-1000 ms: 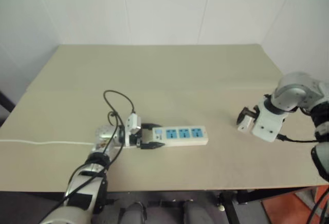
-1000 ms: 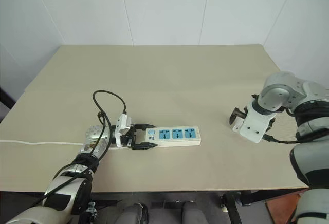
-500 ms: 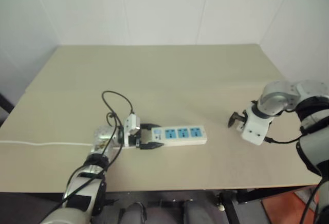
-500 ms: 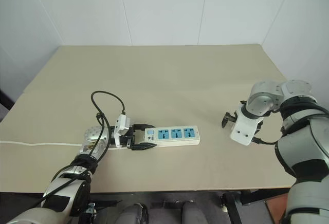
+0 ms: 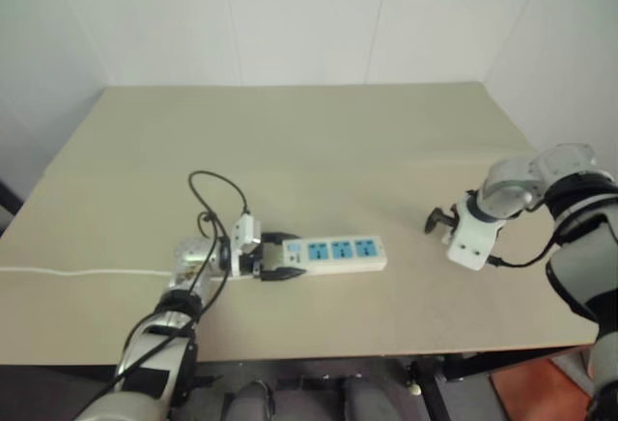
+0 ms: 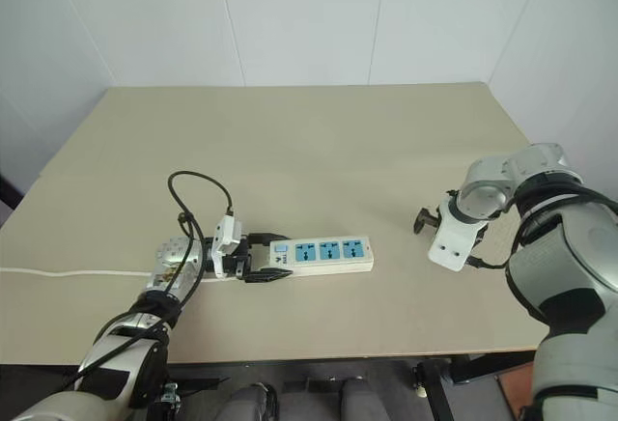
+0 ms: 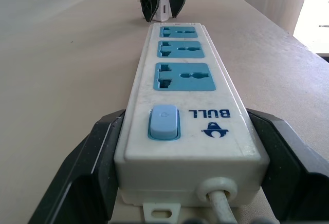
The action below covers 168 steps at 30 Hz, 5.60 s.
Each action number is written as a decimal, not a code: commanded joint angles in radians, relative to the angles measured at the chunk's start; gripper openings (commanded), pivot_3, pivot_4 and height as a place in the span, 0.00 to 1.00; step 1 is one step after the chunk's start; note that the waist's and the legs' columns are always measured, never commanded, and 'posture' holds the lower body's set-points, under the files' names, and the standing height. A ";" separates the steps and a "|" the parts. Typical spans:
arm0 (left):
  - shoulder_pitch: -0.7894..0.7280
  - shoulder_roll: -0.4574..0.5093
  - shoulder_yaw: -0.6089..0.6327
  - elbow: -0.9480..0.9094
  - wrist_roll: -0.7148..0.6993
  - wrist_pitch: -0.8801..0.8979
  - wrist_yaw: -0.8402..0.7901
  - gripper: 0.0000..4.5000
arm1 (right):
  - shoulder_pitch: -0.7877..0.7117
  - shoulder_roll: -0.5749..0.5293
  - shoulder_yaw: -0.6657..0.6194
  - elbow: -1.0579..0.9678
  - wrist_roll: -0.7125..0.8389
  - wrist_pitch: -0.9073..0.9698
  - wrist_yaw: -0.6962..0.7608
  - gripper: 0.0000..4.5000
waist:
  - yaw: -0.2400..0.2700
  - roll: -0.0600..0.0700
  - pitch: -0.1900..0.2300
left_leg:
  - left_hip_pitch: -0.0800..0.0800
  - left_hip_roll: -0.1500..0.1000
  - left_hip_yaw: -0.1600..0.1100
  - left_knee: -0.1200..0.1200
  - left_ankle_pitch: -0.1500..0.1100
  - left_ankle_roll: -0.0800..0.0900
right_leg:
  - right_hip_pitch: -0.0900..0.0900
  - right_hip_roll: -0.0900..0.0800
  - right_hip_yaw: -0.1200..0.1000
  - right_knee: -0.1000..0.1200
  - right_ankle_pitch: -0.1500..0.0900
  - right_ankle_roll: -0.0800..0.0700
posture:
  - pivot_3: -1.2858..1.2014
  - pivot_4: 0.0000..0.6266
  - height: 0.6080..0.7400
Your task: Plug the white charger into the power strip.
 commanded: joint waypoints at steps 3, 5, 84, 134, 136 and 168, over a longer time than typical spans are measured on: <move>0.023 0.013 -0.022 -0.009 0.021 0.004 0.014 0.73 | -0.037 0.001 0.039 0.014 -0.055 0.004 -0.086 0.88 | -0.001 0.000 0.000 | 0.000 0.000 0.000 0.000 0.000 0.000 | 0.000 0.000 0.000 0.000 0.000 0.000 | 0.52 0.24 1.00; 0.023 0.012 -0.023 -0.010 0.022 0.004 0.014 0.73 | -0.041 0.003 0.054 0.016 -0.071 0.005 -0.117 0.74 | -0.001 0.000 0.000 | 0.001 0.000 0.000 0.000 0.000 0.000 | 0.000 0.000 0.000 0.000 0.000 0.000 | 0.52 0.24 1.00; -0.052 0.025 -0.087 0.027 0.017 0.017 -0.109 0.73 | 0.779 0.434 -0.793 -1.015 1.519 1.432 0.639 0.25 | 0.024 0.000 0.001 | -0.004 0.001 -0.006 0.000 0.000 0.000 | 0.000 0.001 -0.008 -0.001 -0.004 0.005 | 0.52 0.24 1.00; -0.054 0.031 -0.082 0.030 0.018 0.019 -0.109 0.73 | 0.816 0.444 -0.713 -0.824 1.375 1.251 0.666 0.25 | 0.024 -0.002 -0.001 | -0.003 0.001 -0.006 0.000 0.000 0.000 | 0.001 0.001 -0.008 -0.001 -0.004 0.005 | 0.52 0.24 1.00; -0.053 0.032 -0.084 0.029 0.018 0.020 -0.109 0.73 | 0.818 0.444 -0.699 -0.813 1.355 1.247 0.657 0.25 | 0.024 -0.002 -0.002 | -0.002 0.001 -0.006 0.000 0.000 0.000 | 0.002 0.001 -0.008 -0.001 -0.004 0.005 | 0.52 0.24 1.00; -0.069 0.048 -0.102 0.005 -0.018 0.073 -0.109 1.00 | 0.830 0.430 -0.744 -0.821 1.370 1.153 0.676 1.00 | 0.023 -0.007 -0.007 | -0.001 0.002 -0.006 0.000 0.000 0.000 | 0.002 0.001 -0.008 -0.001 -0.005 0.006 | 0.52 0.24 1.00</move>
